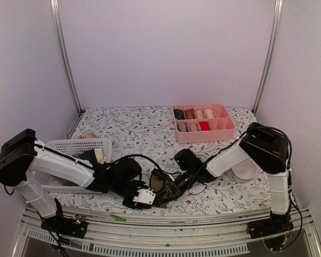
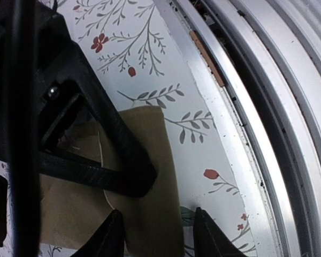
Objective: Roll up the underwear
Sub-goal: Roll the underwear at the center of the board.
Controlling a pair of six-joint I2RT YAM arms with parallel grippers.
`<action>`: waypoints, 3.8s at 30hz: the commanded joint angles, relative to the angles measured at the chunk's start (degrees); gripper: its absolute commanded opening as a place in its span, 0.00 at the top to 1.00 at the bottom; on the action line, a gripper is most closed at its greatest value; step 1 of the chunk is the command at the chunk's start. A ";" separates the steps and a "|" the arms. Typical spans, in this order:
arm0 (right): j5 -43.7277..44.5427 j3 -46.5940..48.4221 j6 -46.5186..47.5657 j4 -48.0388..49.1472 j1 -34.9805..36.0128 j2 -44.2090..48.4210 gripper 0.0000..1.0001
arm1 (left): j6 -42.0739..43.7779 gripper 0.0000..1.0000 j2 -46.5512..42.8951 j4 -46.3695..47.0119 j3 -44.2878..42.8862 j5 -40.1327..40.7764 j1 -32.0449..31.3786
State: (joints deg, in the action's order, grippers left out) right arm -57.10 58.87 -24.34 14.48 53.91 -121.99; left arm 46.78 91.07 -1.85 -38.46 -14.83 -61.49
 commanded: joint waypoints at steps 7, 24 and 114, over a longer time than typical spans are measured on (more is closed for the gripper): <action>8.83 -1.91 3.68 -4.91 -1.47 1.49 0.89 | 0.28 0.87 3.24 -8.40 -2.93 -0.02 -0.71; 36.15 -20.69 18.51 -11.14 -0.38 34.49 0.58 | -0.07 0.96 24.67 -41.19 -28.24 -25.86 13.49; 2.05 2.89 4.99 -20.10 -7.96 3.48 0.62 | -7.54 0.95 3.66 -7.46 -5.08 -1.72 0.82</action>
State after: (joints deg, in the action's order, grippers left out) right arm -62.54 64.93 -21.50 -1.52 50.17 -123.28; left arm 40.71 92.44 0.54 -39.88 -12.05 -62.02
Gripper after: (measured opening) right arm 0.349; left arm 0.128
